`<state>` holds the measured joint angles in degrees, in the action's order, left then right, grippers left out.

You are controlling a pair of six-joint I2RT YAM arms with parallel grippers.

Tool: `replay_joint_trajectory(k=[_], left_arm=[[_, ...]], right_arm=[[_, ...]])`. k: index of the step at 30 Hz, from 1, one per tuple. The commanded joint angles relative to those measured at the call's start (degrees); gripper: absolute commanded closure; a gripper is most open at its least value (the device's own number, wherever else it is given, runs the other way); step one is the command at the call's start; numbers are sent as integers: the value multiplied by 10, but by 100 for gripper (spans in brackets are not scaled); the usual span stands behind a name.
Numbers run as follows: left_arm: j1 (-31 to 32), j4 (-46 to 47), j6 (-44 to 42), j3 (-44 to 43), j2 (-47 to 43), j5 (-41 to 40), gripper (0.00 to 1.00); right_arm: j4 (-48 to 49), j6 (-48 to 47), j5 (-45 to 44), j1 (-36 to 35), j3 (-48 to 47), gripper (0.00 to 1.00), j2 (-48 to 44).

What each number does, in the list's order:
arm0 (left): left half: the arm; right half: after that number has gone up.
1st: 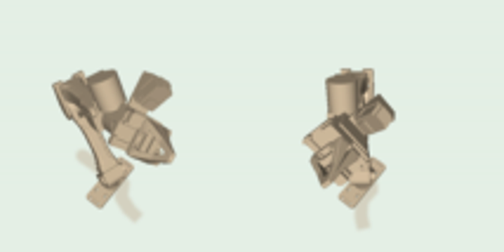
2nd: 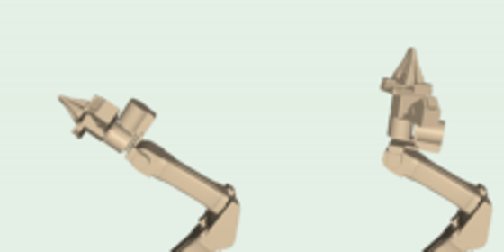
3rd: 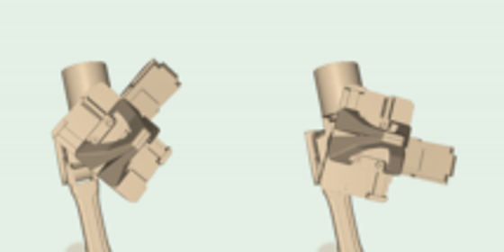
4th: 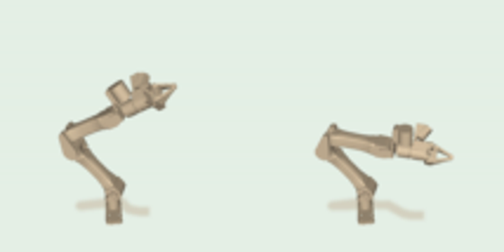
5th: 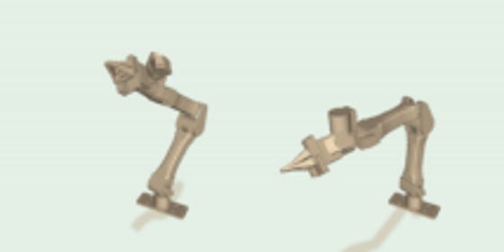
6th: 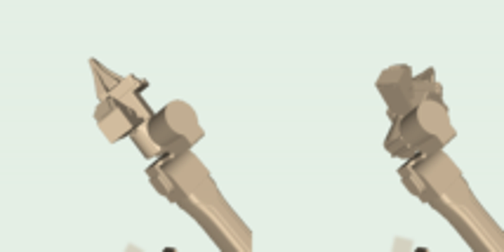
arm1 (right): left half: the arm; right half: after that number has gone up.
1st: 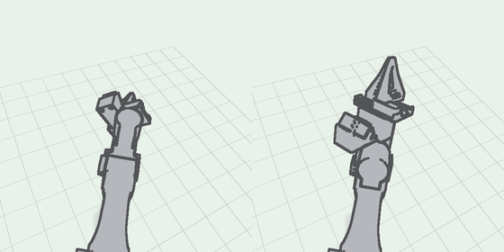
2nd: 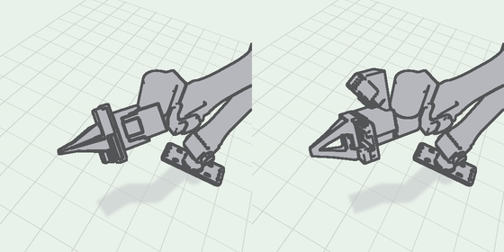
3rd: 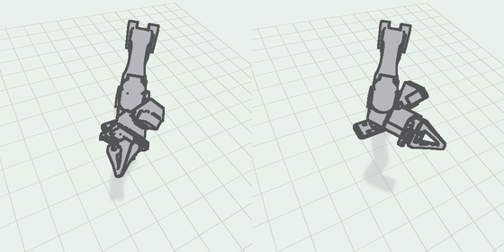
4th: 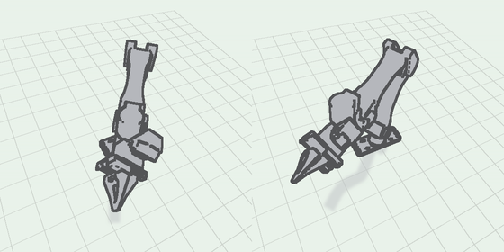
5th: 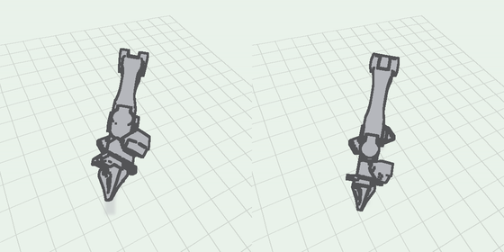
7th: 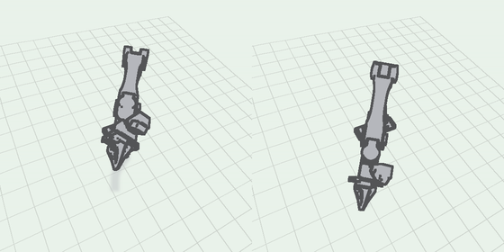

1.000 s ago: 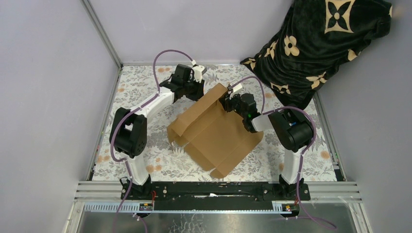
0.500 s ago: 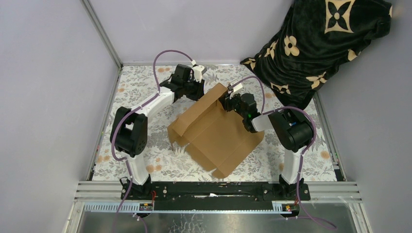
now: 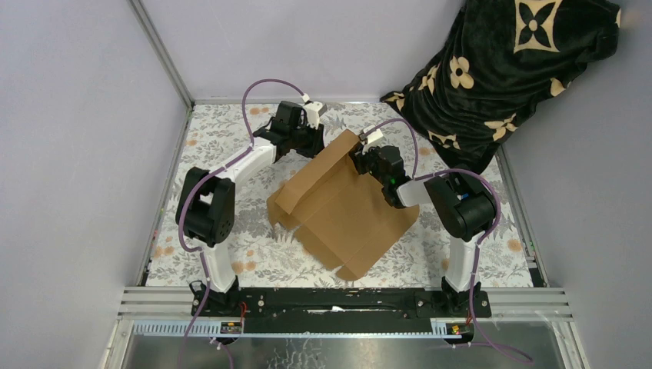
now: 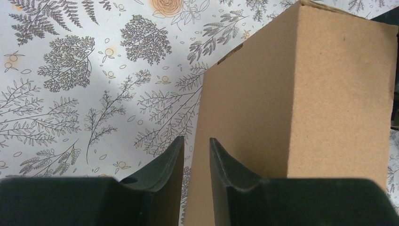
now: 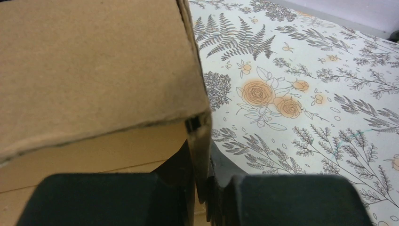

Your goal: Fold the paper box

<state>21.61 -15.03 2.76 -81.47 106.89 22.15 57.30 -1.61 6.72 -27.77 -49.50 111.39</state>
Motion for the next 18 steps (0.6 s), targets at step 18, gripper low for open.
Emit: replay_joint_trajectory(k=[18], left_arm=[[34,76,49,60,25,63,67]], right_arm=[[121,91,-101,-1,-18,97,18]])
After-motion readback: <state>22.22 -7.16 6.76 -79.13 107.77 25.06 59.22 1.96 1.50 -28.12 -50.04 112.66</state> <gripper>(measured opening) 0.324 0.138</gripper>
